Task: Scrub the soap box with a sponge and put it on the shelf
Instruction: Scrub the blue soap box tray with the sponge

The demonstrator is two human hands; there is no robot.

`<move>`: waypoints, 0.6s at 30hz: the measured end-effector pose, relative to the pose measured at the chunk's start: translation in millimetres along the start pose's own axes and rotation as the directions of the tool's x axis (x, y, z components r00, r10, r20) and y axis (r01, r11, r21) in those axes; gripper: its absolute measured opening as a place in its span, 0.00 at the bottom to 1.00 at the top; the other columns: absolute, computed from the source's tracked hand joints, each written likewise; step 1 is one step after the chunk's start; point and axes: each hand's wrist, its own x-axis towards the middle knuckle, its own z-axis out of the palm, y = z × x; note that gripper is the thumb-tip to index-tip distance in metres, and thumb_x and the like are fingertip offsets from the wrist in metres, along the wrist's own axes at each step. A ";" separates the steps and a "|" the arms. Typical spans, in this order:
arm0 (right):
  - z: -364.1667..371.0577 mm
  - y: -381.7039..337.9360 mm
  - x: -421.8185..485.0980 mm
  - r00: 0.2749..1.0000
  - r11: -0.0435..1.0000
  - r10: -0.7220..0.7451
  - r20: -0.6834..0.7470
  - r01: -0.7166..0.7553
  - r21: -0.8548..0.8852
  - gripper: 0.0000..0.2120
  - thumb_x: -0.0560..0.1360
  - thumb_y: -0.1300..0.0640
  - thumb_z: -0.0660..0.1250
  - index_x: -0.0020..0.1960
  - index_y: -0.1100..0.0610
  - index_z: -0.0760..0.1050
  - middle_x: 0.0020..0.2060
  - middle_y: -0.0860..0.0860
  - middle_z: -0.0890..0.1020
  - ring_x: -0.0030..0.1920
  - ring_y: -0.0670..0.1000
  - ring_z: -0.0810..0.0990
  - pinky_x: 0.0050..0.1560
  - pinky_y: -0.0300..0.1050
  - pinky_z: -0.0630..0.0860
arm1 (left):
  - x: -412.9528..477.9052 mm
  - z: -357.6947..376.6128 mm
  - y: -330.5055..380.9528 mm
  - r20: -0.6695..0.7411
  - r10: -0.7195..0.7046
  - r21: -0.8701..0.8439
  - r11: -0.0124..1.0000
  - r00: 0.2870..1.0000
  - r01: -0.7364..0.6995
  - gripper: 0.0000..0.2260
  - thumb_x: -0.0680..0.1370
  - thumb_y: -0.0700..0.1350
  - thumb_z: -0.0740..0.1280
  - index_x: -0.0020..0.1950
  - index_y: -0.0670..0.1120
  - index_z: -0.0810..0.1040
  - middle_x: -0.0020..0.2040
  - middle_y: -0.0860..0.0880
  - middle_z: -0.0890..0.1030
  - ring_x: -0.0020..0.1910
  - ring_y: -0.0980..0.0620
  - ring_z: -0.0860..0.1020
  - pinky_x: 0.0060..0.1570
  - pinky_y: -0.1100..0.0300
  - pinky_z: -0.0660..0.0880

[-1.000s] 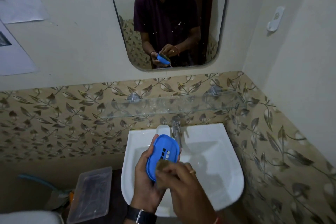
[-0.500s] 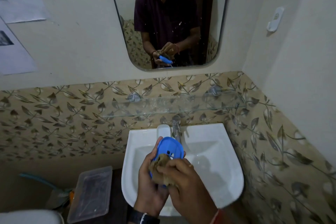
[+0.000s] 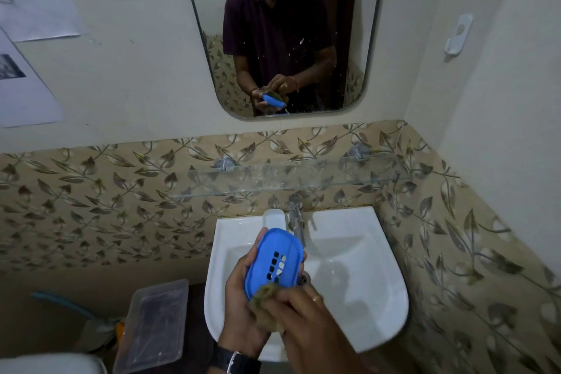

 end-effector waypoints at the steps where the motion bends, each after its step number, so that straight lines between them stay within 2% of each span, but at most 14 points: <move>1: -2.8 6.1 -5.3 1.000 1.000 -0.011 -0.011 0.011 -0.013 0.12 0.81 0.54 0.55 0.55 0.47 0.77 0.47 0.48 0.80 0.44 0.51 0.78 0.49 0.42 0.77 | -0.3 -1.0 -0.3 -0.007 0.010 0.000 1.000 1.000 -0.010 0.20 0.78 0.51 0.63 0.69 0.51 0.78 0.65 0.31 0.78 0.61 0.32 0.75 0.52 0.45 0.79; 3: -12.8 24.0 0.4 0.998 0.998 0.045 -0.043 -0.047 -0.048 0.13 0.78 0.60 0.60 0.52 0.48 0.80 0.43 0.49 0.80 0.41 0.51 0.77 0.46 0.44 0.75 | -0.8 -3.1 -4.7 -0.022 0.033 -0.014 0.999 0.999 -0.033 0.21 0.76 0.49 0.64 0.70 0.49 0.77 0.67 0.32 0.77 0.58 0.32 0.79 0.52 0.43 0.80; 6: -28.5 47.0 34.3 0.955 0.953 0.264 -0.136 -0.280 -0.115 0.15 0.70 0.69 0.67 0.51 0.53 0.82 0.42 0.50 0.78 0.44 0.52 0.75 0.47 0.36 0.69 | -2.2 -2.5 -17.8 -0.045 0.061 -0.008 0.998 0.997 -0.062 0.22 0.76 0.48 0.65 0.70 0.45 0.77 0.67 0.34 0.78 0.56 0.33 0.81 0.58 0.39 0.77; 8: -29.2 43.7 52.1 0.928 0.939 0.315 -0.196 -0.335 -0.079 0.17 0.70 0.72 0.68 0.51 0.54 0.81 0.45 0.49 0.77 0.48 0.49 0.74 0.51 0.36 0.73 | -3.0 2.2 -22.4 -0.024 0.054 -0.038 0.998 0.998 -0.055 0.24 0.73 0.46 0.70 0.69 0.44 0.77 0.65 0.35 0.79 0.56 0.34 0.81 0.57 0.39 0.78; 10: -19.3 27.6 49.9 0.963 0.969 0.239 -0.123 -0.245 -0.039 0.21 0.69 0.72 0.65 0.54 0.51 0.80 0.49 0.48 0.77 0.52 0.47 0.73 0.57 0.38 0.72 | -3.5 4.9 -20.7 0.003 0.029 -0.104 0.994 1.000 -0.029 0.30 0.70 0.42 0.77 0.71 0.43 0.76 0.62 0.34 0.81 0.55 0.35 0.82 0.55 0.41 0.80; 12: -6.3 13.3 27.7 0.990 0.990 0.139 -0.018 -0.139 -0.033 0.22 0.70 0.69 0.64 0.58 0.50 0.79 0.51 0.48 0.78 0.53 0.47 0.74 0.61 0.39 0.70 | -3.2 3.0 -15.4 0.000 0.017 -0.118 0.993 1.000 -0.017 0.30 0.70 0.43 0.77 0.72 0.45 0.75 0.64 0.33 0.80 0.60 0.33 0.80 0.56 0.42 0.80; 15: -3.8 7.8 -6.0 1.000 0.999 0.026 0.018 -0.025 -0.040 0.14 0.74 0.63 0.62 0.54 0.49 0.79 0.45 0.48 0.79 0.44 0.48 0.75 0.52 0.36 0.68 | -3.2 -5.4 -6.9 -0.028 0.047 -0.004 0.999 0.998 -0.047 0.22 0.76 0.48 0.67 0.70 0.49 0.77 0.69 0.34 0.76 0.63 0.29 0.76 0.62 0.39 0.75; 18: -18.1 28.0 2.3 0.993 0.995 0.083 -0.078 -0.087 -0.047 0.17 0.70 0.69 0.69 0.49 0.47 0.81 0.40 0.48 0.77 0.41 0.50 0.75 0.46 0.40 0.71 | -3.2 -8.9 -12.3 -0.044 0.068 -0.003 0.998 0.997 -0.068 0.20 0.79 0.48 0.63 0.70 0.49 0.77 0.68 0.34 0.76 0.62 0.31 0.78 0.57 0.41 0.78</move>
